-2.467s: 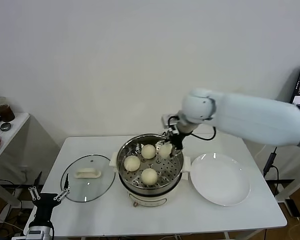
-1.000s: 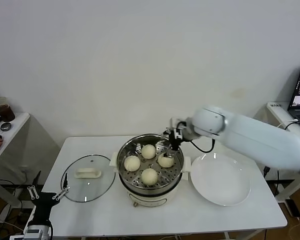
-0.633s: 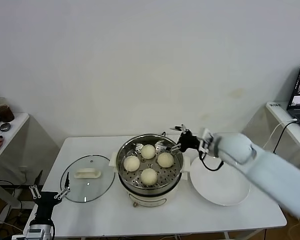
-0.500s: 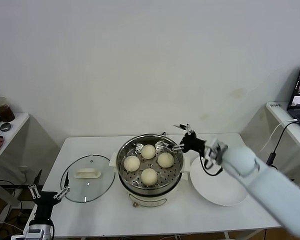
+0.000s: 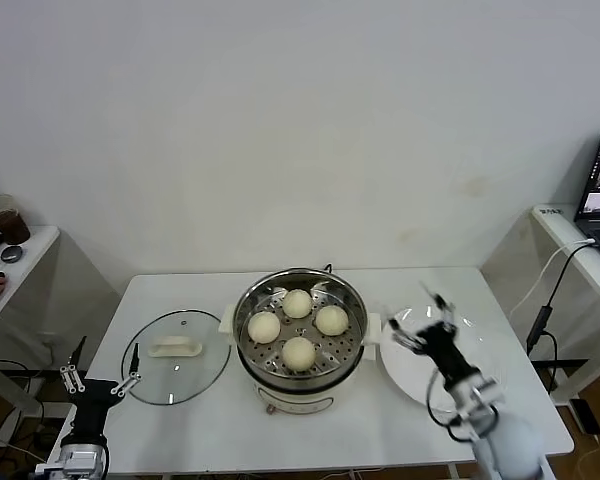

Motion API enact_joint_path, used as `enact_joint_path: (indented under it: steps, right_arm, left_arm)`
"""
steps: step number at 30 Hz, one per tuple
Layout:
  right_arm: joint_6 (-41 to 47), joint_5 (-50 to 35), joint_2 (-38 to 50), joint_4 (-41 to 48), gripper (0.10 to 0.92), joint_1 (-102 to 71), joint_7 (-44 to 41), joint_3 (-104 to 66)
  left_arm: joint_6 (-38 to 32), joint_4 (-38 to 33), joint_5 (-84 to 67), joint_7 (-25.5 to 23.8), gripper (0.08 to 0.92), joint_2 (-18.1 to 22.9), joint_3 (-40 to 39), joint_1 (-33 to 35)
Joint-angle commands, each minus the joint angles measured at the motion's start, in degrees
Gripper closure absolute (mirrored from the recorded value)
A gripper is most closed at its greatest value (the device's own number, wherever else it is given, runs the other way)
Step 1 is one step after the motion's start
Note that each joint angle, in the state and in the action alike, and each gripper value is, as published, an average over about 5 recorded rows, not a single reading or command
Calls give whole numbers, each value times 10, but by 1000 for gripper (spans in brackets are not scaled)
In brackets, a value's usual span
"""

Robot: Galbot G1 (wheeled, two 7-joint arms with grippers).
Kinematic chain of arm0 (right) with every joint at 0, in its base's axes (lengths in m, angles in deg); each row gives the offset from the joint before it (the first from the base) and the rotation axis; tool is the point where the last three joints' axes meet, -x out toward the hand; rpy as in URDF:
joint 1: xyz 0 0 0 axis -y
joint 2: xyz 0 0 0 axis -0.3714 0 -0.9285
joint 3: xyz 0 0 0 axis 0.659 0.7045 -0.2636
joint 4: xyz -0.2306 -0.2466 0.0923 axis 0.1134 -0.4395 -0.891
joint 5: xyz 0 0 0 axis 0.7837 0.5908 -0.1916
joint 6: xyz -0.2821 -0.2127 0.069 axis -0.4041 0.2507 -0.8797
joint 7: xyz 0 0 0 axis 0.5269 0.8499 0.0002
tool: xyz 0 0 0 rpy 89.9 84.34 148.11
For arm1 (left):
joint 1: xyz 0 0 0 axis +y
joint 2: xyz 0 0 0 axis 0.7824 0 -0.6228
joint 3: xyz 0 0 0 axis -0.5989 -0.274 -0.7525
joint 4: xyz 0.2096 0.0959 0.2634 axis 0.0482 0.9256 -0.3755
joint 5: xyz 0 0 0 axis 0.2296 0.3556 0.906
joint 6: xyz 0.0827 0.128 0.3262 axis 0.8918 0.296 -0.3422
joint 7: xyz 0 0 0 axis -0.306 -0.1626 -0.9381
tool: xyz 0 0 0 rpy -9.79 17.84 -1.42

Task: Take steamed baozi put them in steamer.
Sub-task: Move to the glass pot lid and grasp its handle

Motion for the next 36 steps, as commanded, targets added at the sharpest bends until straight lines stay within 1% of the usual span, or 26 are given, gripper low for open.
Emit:
enact_joint_path:
  steps: [1,4,6,10,13,16,19,30,36]
  right_arm:
    - [42,-3,-120,-43,203,-139,29,-193]
    - [59,-8,-125,-34,203,-146,38,-191]
    - [55,-8,-126,-23,203,-147,38,-188]
    - [34,-15,-128,-8,203,-143,40,-179]
    - [33,-17,-129,-8,203,-141,40,-171]
    - [28,-14,-132,-7,203,-139,39,-165]
    - [18,-14,-134,-4,203,-136,37,-162]
    - [12,-13,-136,-4,203,-137,35,-163]
    - [10,-9,-138,0,203,-136,35,-159]
  left_arm:
    - [57,21,323,29,177,-39,5,-2]
    - [42,50,435,21,177,-66,-9,-3]
    - [26,79,492,29,177,-77,-25,-17]
    - [-5,150,574,56,177,-87,-58,-73]
    - [-20,201,609,73,177,-90,-79,-125]
    - [-28,245,627,84,177,-92,-97,-173]
    - [-30,275,635,85,177,-96,-112,-206]
    - [-21,356,640,74,177,-97,-145,-260]
    - [-17,370,640,76,177,-93,-150,-284]
